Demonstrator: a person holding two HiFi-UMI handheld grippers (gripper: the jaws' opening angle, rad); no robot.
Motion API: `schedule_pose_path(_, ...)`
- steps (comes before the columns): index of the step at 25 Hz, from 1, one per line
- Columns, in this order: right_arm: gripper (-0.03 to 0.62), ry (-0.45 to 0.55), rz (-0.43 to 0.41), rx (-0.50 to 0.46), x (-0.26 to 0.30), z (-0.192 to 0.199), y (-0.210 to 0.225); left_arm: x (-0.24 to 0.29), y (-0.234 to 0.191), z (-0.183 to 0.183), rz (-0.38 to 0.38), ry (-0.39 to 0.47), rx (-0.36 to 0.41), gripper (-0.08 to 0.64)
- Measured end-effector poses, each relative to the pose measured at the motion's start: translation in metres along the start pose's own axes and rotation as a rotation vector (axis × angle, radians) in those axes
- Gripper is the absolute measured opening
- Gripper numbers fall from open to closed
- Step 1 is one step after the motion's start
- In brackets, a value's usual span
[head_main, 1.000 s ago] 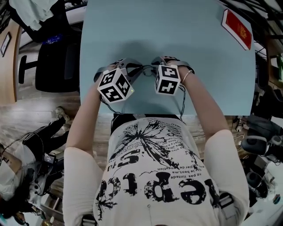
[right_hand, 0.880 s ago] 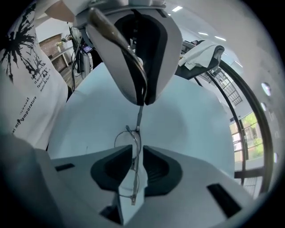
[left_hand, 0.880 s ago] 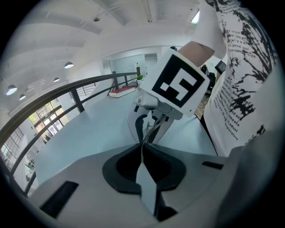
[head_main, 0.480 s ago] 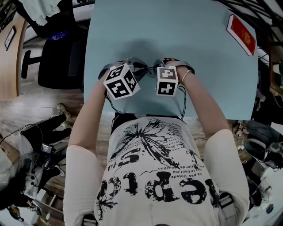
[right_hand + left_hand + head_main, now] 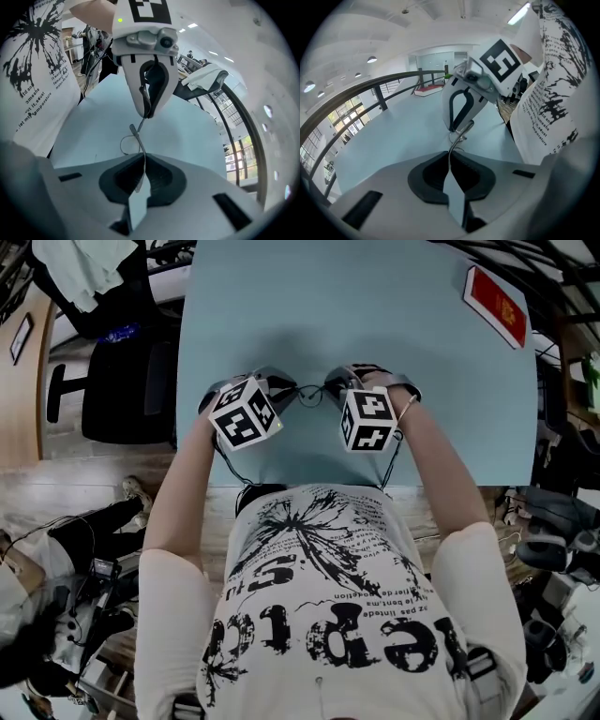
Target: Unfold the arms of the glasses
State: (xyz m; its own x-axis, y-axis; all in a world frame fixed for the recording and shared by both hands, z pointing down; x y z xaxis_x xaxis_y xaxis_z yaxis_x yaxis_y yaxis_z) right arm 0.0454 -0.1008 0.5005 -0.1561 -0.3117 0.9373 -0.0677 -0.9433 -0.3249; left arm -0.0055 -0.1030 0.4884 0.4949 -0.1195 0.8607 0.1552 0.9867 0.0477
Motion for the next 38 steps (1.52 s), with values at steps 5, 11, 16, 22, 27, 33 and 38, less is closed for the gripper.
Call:
schedule_pose_path(5, 0.023, 0.03, 0.048, 0.068, -0.026, 0.016, 0.002, -0.002, 0.001, 0.003, -0.006, -0.018, 0.004, 0.028)
schedule_pose_path(11, 0.026, 0.044, 0.085, 0.17, -0.04, 0.038, 0.004, -0.002, -0.002, 0.004, -0.011, -0.028, 0.02, 0.028)
schedule_pose_path(16, 0.029, 0.041, 0.101, 0.235, -0.044, 0.061, -0.001, -0.002, -0.004, 0.004, -0.022, -0.032, 0.029, 0.028)
schedule_pose_path(22, 0.029, 0.033, 0.098, 0.29, -0.043, 0.077, -0.005, -0.003, -0.009, -0.001, -0.036, -0.017, 0.024, 0.028)
schedule_pose_path(27, 0.029, 0.042, 0.093, 0.297, -0.047, 0.078, -0.01, -0.005, -0.004, -0.008, -0.048, -0.003, 0.017, 0.028)
schedule_pose_path(33, 0.037, 0.077, 0.131, 0.331, -0.044, 0.069, -0.006, -0.005, -0.003, -0.006, -0.06, 0.034, -0.001, 0.028)
schedule_pose_path(38, 0.157, 0.087, 0.082, 0.369, -0.042, 0.068, -0.025, -0.009, 0.017, -0.009, -0.025, 0.063, -0.021, 0.179)
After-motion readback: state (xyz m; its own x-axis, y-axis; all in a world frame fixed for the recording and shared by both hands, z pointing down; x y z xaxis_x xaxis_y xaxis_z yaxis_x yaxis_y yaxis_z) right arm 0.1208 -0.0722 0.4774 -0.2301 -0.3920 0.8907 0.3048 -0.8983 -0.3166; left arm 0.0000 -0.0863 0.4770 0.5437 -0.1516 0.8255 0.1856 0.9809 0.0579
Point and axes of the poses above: the fingertips, and each gripper's own axes: x forward along the fingers, y to its right, z out of its underside, the point moved 1 cm from there along -x, backward along the fingers, and after that the axes turned 10 degrees about -y, right-handed, at the moved point
